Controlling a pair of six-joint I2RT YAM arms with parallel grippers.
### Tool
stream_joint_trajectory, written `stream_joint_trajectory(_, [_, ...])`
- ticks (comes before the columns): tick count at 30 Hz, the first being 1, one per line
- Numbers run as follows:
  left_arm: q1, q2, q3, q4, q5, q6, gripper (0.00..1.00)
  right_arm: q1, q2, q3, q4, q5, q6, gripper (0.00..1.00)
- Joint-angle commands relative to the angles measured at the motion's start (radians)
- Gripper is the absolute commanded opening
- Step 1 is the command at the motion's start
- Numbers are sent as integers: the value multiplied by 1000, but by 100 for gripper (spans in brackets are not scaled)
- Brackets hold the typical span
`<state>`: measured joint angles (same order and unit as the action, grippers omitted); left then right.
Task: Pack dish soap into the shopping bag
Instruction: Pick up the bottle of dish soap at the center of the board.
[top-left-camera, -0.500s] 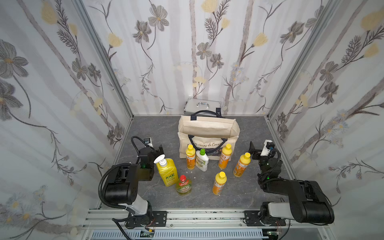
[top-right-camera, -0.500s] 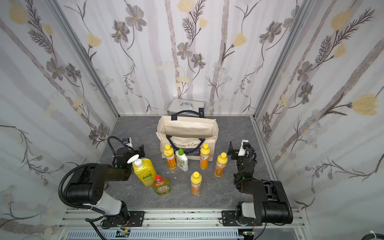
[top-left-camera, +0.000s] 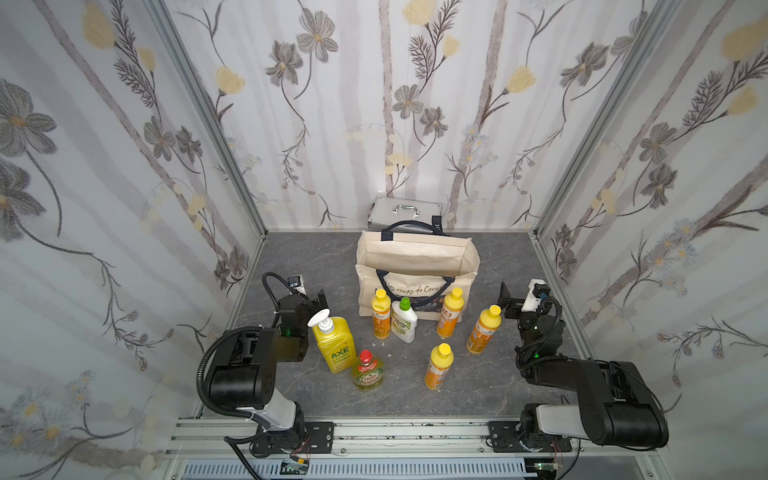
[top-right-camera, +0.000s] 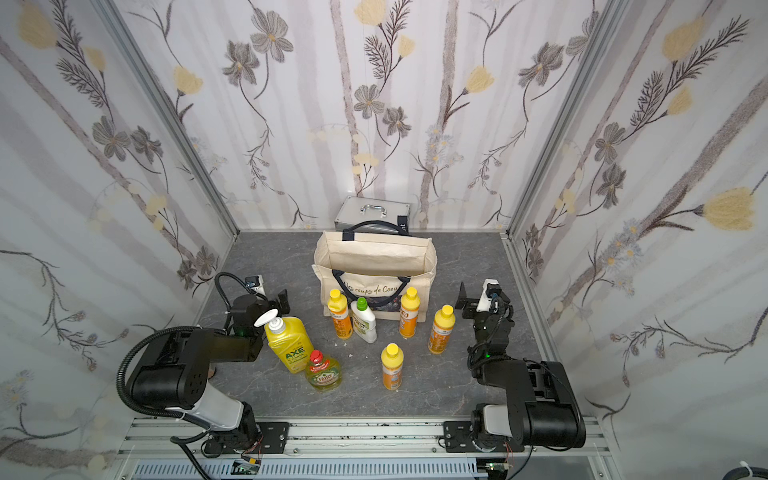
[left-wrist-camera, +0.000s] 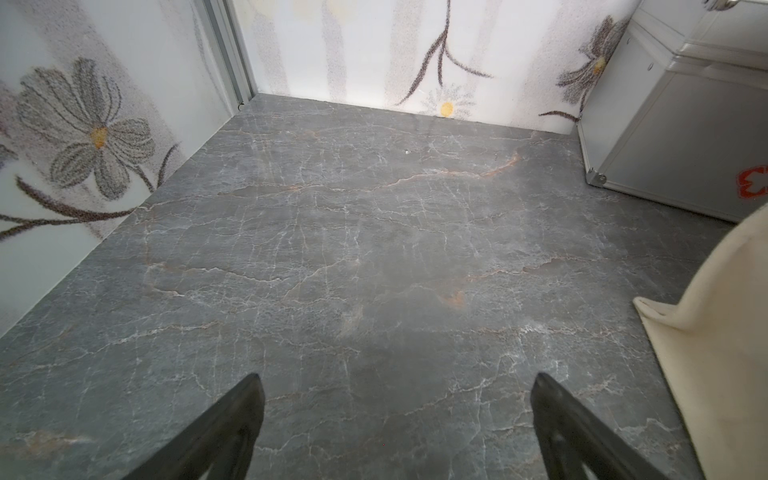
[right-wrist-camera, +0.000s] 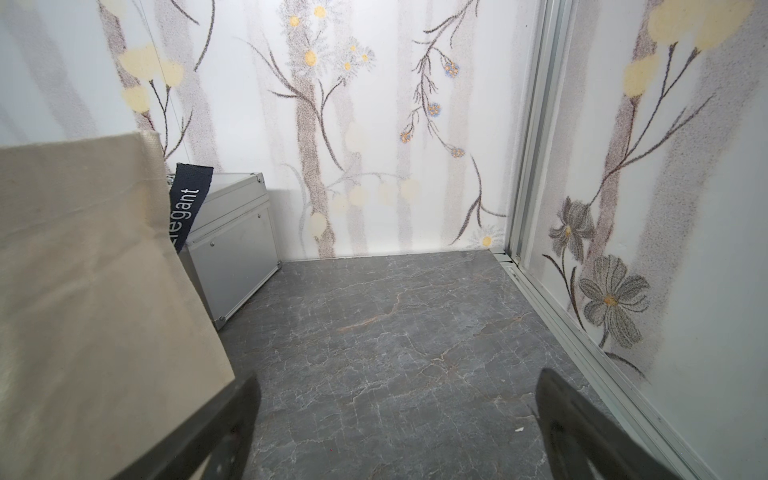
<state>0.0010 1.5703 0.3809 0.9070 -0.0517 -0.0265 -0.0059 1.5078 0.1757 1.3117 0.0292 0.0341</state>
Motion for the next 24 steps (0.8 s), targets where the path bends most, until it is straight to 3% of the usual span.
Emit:
stream_joint_trajectory(1, [1,0,5,16,1,3,100,0,3,11,9,16,6,100])
stream_joint_trajectory(24, [-1,0,6,13,-4,4,100,-9,4,22,-9,21,21,100])
